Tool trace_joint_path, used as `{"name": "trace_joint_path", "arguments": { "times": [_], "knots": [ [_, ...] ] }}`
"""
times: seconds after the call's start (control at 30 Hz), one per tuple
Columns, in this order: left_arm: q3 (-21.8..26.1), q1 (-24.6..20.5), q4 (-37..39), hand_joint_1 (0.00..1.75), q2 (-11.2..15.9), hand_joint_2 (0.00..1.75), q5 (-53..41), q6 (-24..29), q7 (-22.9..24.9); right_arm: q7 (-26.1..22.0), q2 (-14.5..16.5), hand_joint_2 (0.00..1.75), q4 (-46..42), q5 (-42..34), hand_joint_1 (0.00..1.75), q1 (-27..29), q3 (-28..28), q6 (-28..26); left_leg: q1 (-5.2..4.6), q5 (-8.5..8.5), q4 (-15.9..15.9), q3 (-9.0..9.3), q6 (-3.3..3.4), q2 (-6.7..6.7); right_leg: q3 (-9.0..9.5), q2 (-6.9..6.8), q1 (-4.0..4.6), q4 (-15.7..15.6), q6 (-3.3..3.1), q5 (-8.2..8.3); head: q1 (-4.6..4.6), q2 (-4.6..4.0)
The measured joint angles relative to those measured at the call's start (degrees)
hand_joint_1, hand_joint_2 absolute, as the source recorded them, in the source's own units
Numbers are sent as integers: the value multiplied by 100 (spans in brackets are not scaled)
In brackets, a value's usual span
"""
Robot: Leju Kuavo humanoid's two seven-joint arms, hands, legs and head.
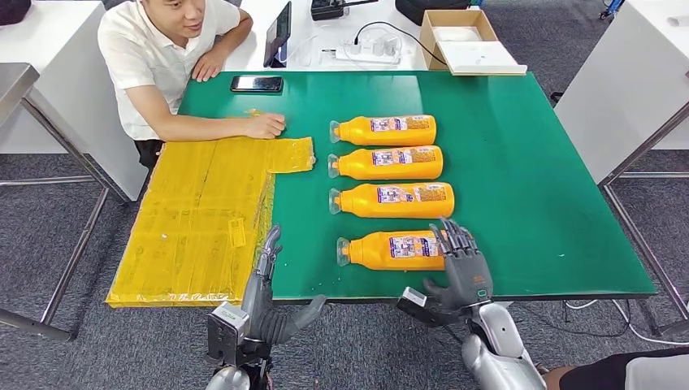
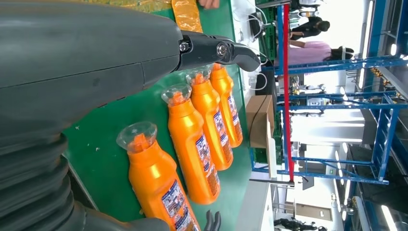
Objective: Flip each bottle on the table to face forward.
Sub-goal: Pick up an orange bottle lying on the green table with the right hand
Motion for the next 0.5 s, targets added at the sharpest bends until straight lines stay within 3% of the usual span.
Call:
{"name": "trace_joint_path", "arguments": {
  "times": [0.23, 0.5],
  "knots": [
    [0, -1, 0, 0, -2, 175, -1, -4, 0, 84, -39, 175, 44, 24, 0, -69, 54, 10, 0, 0, 0, -2, 0, 0, 0, 0, 0, 0, 0, 0, 0, 1],
    [4, 0, 0, 0, -10, 175, 74, -83, 70, 817, -176, 175, 351, 251, 0, -420, 217, 599, -2, 0, 0, 1, 1, 1, 1, 0, -1, 0, 1, 1, 0, -1]
  ]
}}
